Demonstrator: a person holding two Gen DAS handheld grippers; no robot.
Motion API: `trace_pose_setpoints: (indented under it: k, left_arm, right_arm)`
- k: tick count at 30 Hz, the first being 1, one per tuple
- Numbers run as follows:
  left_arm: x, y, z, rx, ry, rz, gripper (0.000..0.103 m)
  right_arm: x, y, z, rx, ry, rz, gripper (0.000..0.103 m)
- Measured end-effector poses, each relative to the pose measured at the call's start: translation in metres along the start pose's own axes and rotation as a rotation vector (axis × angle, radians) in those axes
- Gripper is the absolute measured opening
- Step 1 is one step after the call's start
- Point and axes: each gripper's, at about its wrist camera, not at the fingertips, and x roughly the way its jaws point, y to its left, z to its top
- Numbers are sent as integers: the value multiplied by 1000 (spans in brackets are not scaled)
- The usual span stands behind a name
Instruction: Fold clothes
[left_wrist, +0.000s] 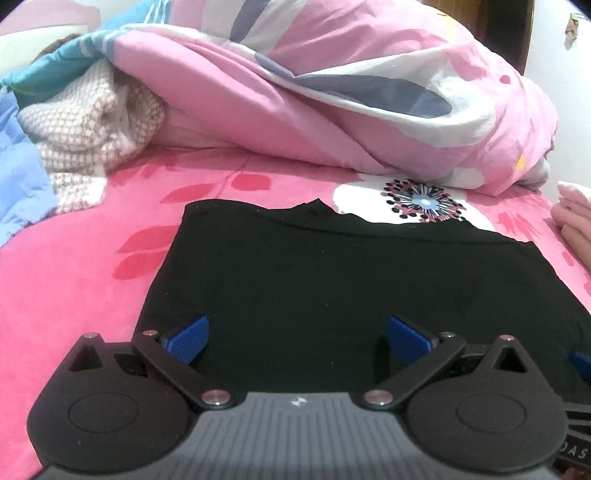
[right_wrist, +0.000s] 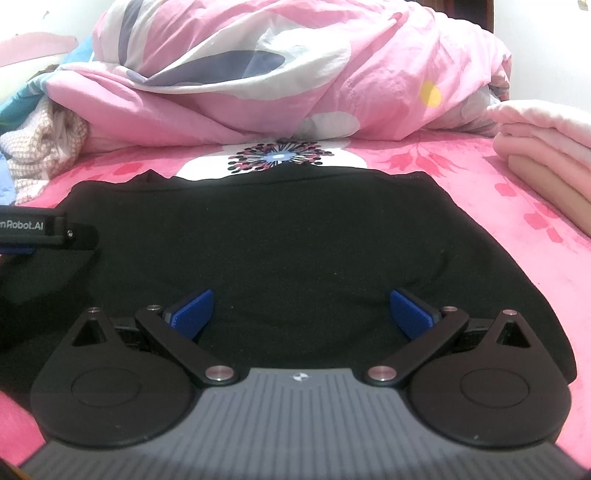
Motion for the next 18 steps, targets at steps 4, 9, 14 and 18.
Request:
trace_pose_setpoints:
  k: [4,9,14,18]
  left_arm:
    - [2,1,0,-3,6,-1,103]
    - [2,5,3,-18,14,-13,103]
    - [2,9,6,-42,20,-28,103]
    - [2,9,7,-47,20,-28,103]
  right_arm:
    - [-2,-3,0,14,0,14,102]
    - [-16,-12,-2,-15,22,45,102]
    - [-38,-23,-10,-70,55,59,102]
    - [-51,-39,-13,-42,103,69,102]
